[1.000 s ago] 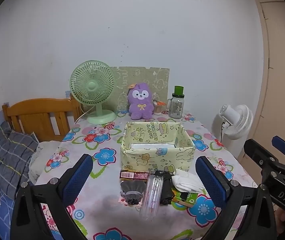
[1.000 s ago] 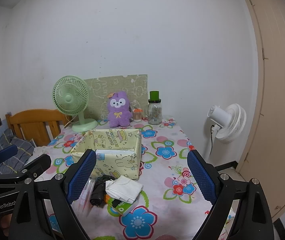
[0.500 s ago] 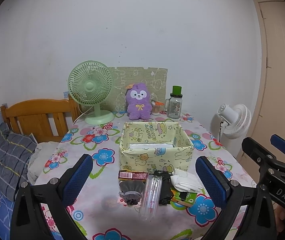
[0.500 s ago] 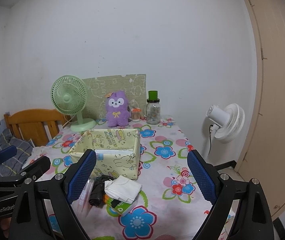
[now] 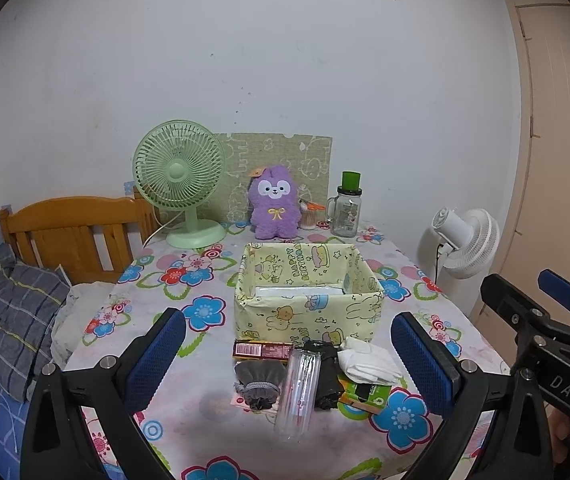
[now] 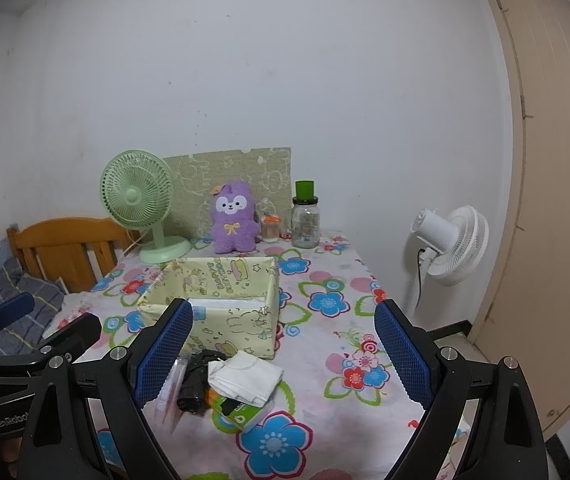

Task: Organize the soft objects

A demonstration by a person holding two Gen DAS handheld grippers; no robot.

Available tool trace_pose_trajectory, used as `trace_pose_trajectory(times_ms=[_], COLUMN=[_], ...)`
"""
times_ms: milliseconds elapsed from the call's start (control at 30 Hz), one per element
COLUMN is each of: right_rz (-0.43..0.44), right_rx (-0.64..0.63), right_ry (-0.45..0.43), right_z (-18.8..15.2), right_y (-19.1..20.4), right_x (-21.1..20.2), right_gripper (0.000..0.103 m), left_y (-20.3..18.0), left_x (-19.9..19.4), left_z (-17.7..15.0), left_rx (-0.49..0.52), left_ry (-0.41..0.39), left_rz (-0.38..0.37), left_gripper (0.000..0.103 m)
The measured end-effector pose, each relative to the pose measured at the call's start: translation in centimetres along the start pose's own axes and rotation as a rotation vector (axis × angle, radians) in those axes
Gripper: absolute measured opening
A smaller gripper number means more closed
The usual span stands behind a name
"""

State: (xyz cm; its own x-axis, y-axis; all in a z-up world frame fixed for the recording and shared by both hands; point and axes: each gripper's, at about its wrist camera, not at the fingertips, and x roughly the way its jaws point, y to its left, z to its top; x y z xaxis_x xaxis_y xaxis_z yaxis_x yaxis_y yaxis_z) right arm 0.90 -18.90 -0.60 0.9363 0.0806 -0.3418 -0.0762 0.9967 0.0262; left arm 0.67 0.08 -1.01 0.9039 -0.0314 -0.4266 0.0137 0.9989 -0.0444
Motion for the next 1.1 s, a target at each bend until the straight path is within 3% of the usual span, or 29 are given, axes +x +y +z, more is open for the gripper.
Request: trace_pose_trajectory(times_ms=[1100], right_rz=[0.004], right_rx=[0.005], right_ry=[0.011], right_z=[0.1], right_y=[0.16], right_x=[0.18], right_gripper=[0.094], left_y=[0.22], left_x=[0.14], left_z=[-0.13], left_rx=[0.004], left_ry=[0.005], left_rz=[0.0], left_gripper=[0.103])
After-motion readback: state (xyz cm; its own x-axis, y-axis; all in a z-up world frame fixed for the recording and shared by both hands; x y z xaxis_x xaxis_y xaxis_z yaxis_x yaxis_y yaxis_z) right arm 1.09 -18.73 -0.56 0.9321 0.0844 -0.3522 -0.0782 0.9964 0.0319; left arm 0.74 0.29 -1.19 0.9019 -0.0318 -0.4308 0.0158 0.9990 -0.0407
